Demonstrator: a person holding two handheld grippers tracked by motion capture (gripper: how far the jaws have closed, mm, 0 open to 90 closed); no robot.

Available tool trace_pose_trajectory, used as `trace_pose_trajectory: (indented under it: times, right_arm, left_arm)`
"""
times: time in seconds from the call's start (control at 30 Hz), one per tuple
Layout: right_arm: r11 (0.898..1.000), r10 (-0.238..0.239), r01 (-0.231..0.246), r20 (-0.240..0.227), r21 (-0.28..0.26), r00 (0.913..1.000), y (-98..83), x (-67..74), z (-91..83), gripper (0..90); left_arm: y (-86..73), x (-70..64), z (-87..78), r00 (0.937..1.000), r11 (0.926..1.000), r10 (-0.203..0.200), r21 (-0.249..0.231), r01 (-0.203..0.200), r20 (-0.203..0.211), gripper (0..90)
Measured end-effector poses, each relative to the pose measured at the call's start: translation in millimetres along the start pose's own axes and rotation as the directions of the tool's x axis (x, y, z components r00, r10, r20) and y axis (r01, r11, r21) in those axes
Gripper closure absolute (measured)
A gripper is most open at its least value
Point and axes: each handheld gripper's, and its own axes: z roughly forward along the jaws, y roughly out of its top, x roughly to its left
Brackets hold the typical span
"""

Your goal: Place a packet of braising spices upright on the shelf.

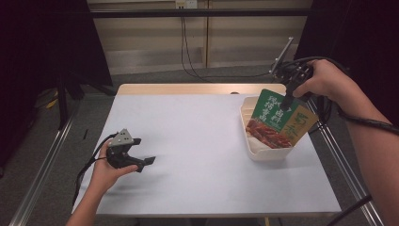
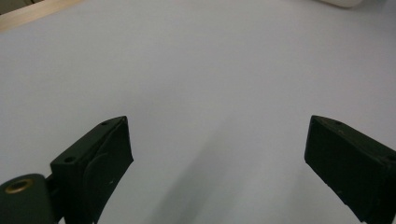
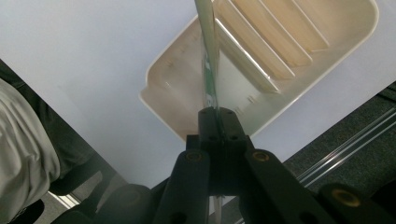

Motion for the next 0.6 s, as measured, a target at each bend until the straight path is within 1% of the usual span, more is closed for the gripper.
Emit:
trace_pose_trajectory:
  times: [0.03, 0.07, 0.13, 0.17, 0.3, 0.33, 0.37, 0.47, 0.53, 0.57, 0.6]
  right_arm:
    - [1.000, -0.010, 0.010, 0.003, 0.001, 0.9999, 0.3, -0.8, 0.8, 90.0]
    - [1.000, -0.007, 0.007, -0.002, 0.001, 1.0000, 0.4, -0.6, 1.4, 90.0]
    - [1.000, 0.002, -0.002, 0.003, -0.001, 1.0000, 0.7, -1.0, 1.8, 90.0]
    - [1.000, -0.001, 0.001, 0.001, 0.008, 1.0000, 1.0, -0.6, 2.2, 90.0]
    - [1.000, -0.006, 0.006, -0.002, 0.008, 1.0000, 1.4, -0.1, 3.4, 90.0]
    - [1.000, -0.005, 0.005, -0.003, 0.005, 1.0000, 1.6, -0.3, 3.7, 90.0]
    - [1.000, -0.015, 0.015, 0.000, 0.005, 0.9999, 1.5, -0.7, 4.1, 90.0]
    - [1.000, -0.008, 0.008, -0.002, 0.005, 1.0000, 1.6, -0.6, 5.4, 90.0]
    - [1.000, -0.012, 0.012, -0.006, 0.008, 0.9999, 1.6, -0.7, 6.6, 90.0]
    - [1.000, -0.004, 0.005, -0.002, 0.009, 1.0000, 1.5, -0.6, 6.9, 90.0]
    - [1.000, -0.010, 0.010, -0.003, 0.010, 1.0000, 1.3, -0.9, 7.5, 90.0]
  left_arm:
    - [0.2, 0.0, -0.4, 1.0000, 1.0000, 0.001, 0.003, -0.001, -0.007, 7.3]
    - [0.2, 0.2, -0.4, 1.0000, 1.0000, 0.003, 0.005, -0.003, -0.009, 7.2]
    - [0.1, -0.2, 0.0, 1.0000, 1.0000, -0.001, 0.004, 0.001, -0.007, 7.3]
    - [0.1, -0.3, 0.0, 1.0000, 1.0000, -0.001, 0.004, 0.001, -0.006, 7.3]
    - [0.1, -0.3, -0.1, 1.0000, 1.0000, -0.002, 0.005, 0.002, -0.006, 7.3]
    - [-0.2, -0.3, 0.5, 1.0000, 1.0000, -0.002, -0.002, 0.002, -0.003, 7.3]
    - [-0.1, -0.2, 0.3, 1.0000, 1.0000, 0.001, -0.002, -0.001, -0.003, 7.3]
    - [0.0, 0.0, 0.1, 1.0000, 1.0000, 0.001, -0.004, -0.001, -0.001, 7.3]
    - [0.0, -0.1, 0.2, 1.0000, 1.0000, 0.002, -0.003, -0.002, -0.002, 7.3]
    - [0.0, -0.3, 0.3, 1.0000, 1.0000, 0.002, -0.002, -0.002, -0.005, 7.3]
    - [0.1, -0.2, 0.4, 1.0000, 1.0000, 0.004, -0.004, -0.004, -0.006, 7.3]
